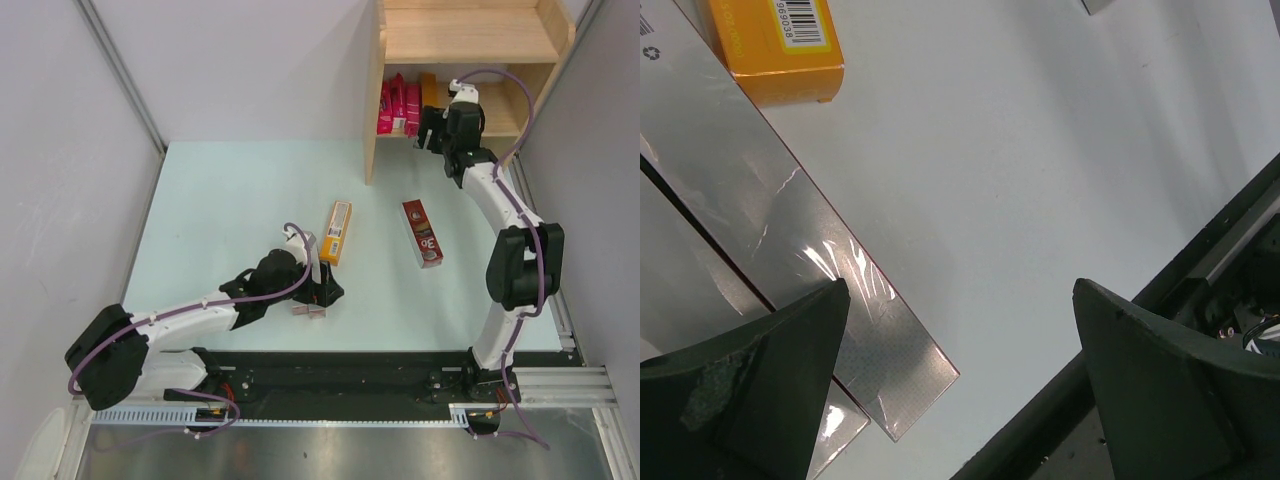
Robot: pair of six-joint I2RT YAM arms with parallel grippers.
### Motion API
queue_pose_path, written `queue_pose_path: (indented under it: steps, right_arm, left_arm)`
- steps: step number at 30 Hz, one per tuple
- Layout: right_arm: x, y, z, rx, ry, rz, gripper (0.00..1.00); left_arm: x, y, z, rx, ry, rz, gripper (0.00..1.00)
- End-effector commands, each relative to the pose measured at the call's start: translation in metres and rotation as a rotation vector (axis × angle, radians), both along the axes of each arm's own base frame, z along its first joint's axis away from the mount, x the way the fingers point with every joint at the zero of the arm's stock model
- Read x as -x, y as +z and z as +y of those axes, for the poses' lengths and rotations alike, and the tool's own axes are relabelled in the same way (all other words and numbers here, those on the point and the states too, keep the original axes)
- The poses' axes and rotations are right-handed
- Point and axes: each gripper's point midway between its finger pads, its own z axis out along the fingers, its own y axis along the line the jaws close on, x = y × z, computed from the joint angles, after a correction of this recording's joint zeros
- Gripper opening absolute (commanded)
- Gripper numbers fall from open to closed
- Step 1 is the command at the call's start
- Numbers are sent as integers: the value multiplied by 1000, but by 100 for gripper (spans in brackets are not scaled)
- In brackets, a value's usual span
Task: Place and organize the toothpastes onto the shelf
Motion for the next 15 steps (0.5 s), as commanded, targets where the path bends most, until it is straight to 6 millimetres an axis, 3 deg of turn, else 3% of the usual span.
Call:
queue_pose_path:
  steps: [1, 6, 8, 14, 15]
  right_arm:
    - [16, 51, 0, -57, -7, -121, 85]
    - [40, 58, 3, -103, -3, -114, 86]
    - [50, 66, 5, -113, 14, -129, 86]
    - [84, 60, 20, -124, 41, -81, 86]
    - [91, 66, 22, -123, 47, -92, 86]
  left_arm:
    - [-1, 8, -4, 15, 13, 6, 99]
    - [-4, 11, 2, 1, 39, -10, 99]
    - [-5, 18, 3, 5, 44, -22, 100]
    - [-16, 38, 12, -22, 102, -72, 99]
    - [-20, 45, 11, -21, 110, -85, 100]
